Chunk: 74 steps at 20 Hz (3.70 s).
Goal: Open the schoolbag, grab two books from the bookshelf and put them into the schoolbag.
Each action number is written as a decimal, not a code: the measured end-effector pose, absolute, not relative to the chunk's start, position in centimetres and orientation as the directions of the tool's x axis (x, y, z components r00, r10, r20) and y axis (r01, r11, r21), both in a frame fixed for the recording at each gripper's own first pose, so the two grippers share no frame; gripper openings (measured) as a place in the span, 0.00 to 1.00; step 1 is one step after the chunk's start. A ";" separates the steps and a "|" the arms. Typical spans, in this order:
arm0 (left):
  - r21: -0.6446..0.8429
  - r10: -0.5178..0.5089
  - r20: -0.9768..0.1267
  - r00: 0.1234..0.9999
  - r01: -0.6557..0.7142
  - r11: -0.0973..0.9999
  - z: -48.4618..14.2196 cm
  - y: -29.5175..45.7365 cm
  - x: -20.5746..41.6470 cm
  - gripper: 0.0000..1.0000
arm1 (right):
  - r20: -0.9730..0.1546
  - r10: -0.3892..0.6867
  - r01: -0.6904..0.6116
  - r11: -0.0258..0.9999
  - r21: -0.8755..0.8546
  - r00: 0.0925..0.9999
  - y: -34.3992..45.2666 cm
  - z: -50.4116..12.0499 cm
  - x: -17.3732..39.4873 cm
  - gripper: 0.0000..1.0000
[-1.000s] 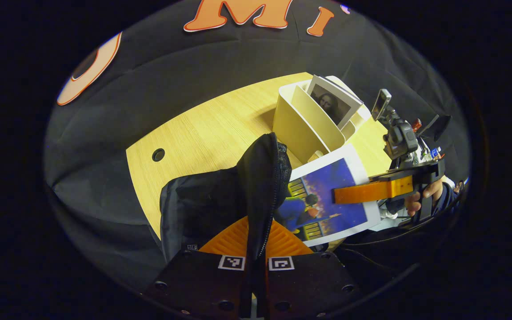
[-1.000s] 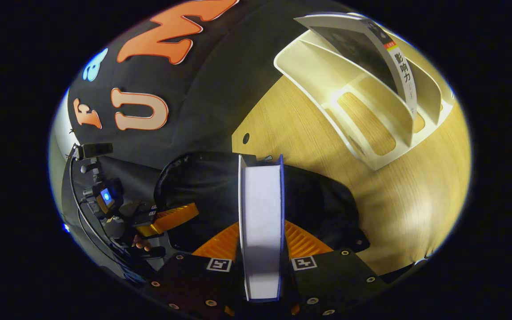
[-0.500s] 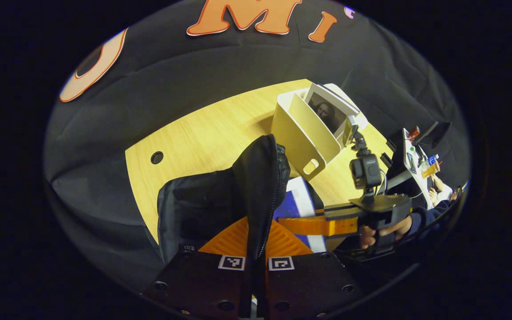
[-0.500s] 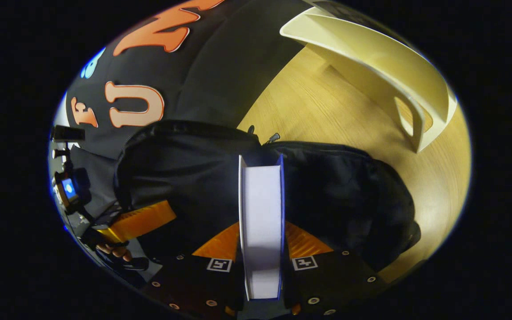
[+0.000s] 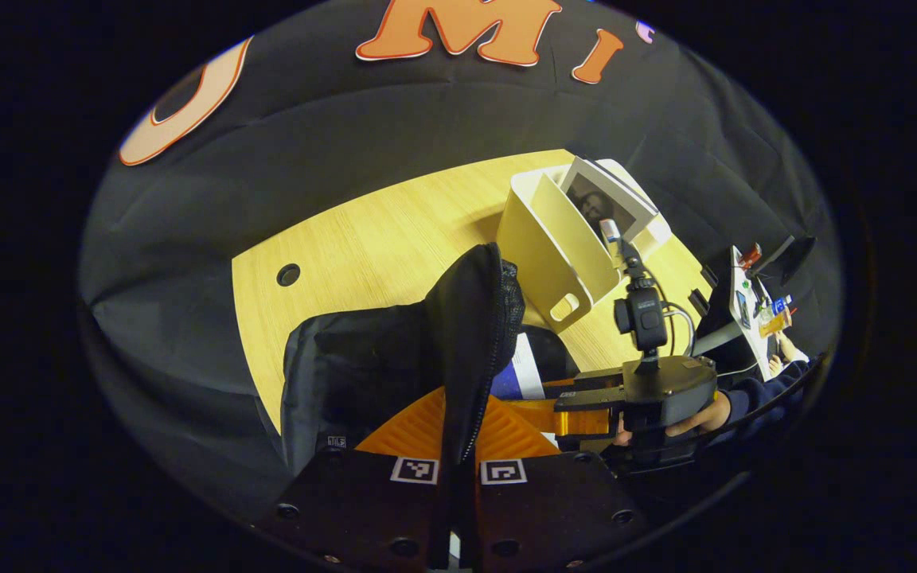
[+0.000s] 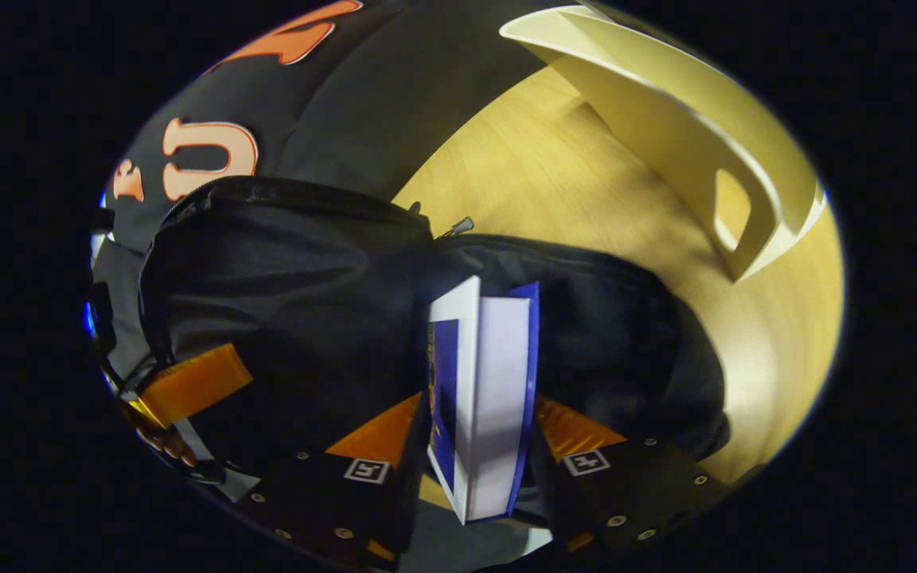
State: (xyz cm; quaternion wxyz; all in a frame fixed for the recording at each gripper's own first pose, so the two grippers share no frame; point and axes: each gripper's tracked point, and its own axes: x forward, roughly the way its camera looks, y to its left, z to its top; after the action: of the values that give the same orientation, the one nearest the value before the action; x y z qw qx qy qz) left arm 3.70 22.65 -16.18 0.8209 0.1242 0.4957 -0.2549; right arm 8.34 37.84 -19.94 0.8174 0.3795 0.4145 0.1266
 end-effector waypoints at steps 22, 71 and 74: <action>-0.009 -0.200 -0.887 0.416 0.419 0.908 -18.6 20.8 2.6 0.05 | -0.785 0.193 -0.015 0.973 0.229 0.589 12.4 -13.0 1.5 0.99; -0.039 -0.233 -0.900 0.368 0.465 0.884 -20.6 22.1 1.4 0.05 | -0.932 0.033 0.144 0.985 0.090 0.361 5.2 -10.4 6.4 0.40; -0.036 -0.246 -0.900 0.361 0.500 0.865 -20.7 22.2 1.1 0.05 | -0.928 0.054 0.161 0.979 0.121 0.370 6.0 -10.2 3.7 0.40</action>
State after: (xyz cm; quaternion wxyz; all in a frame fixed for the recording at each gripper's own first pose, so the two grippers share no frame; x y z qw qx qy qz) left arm 1.08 22.15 -20.65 0.8156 0.1227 0.5171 -0.2288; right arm 3.72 5.96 -10.17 0.8220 0.0960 0.5604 -0.0326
